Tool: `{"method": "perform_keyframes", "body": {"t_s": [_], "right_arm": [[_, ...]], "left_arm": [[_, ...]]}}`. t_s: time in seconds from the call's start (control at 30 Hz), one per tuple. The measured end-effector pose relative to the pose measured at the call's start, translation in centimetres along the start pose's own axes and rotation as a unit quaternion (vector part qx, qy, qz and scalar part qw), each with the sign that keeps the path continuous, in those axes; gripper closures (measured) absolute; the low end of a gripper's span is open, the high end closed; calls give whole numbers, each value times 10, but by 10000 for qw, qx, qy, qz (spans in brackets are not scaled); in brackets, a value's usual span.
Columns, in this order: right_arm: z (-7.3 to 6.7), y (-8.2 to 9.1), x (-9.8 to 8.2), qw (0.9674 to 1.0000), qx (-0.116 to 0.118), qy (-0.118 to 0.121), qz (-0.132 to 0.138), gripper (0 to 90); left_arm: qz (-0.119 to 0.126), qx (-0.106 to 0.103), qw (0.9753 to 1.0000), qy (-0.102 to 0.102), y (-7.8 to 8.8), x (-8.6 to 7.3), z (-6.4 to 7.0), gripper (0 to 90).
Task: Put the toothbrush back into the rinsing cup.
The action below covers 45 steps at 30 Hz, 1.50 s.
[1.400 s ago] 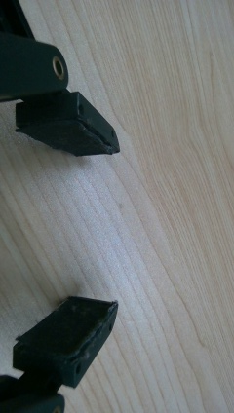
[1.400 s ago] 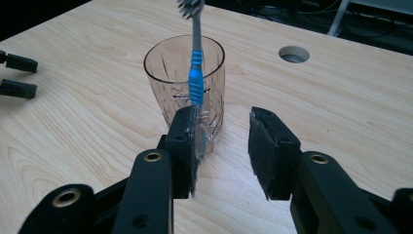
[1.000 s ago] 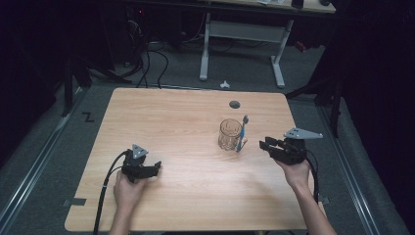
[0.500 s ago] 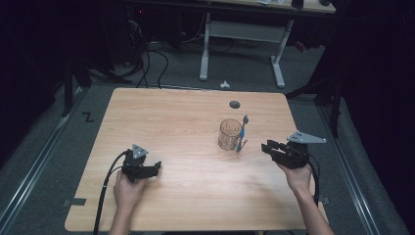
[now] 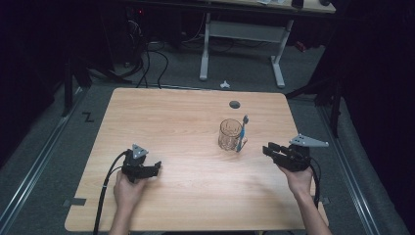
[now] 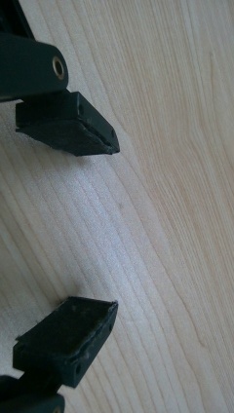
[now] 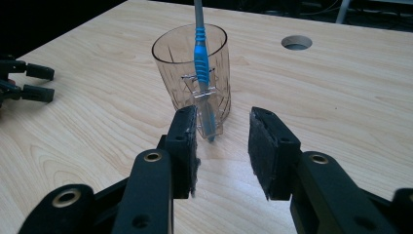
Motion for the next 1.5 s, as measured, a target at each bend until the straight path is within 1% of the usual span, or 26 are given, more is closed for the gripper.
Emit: {"method": "perform_keyframes", "body": {"t_s": [0.23,0.4,0.7,0.87,1.03,1.1,1.5], "right_arm": [[-1,-3,-5,10000,-7,-25,-42,637],[-2,-4,-6,10000,-26,27,-37,637],[1,-9,-16,9999,4,-142,-72,637],[0,-14,-21,9998,-8,-114,-130,636],[0,-21,-27,9997,14,-191,-180,636],[0,-23,-28,9997,11,-185,-177,636],[4,-32,-34,9994,-122,-151,-283,635]], "left_arm": [[0,0,10000,1,0,0,0,226],[0,0,10000,2,0,0,0,226],[0,1,10000,1,0,0,0,226],[-1,2,10000,1,0,0,0,226],[-1,1,10000,2,0,0,0,226],[0,2,10000,1,0,0,0,226],[0,1,10000,1,0,0,0,226]]}}
Point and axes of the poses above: each handheld gripper's, and its own axes: y roughly backward along the jaws, x roughly out of its top, z roughly to its right, the point moved 7 cm from there along -y, roughly forward along the jaws, and after that the axes turned 4 degrees about -y, right-handed, at the moved point
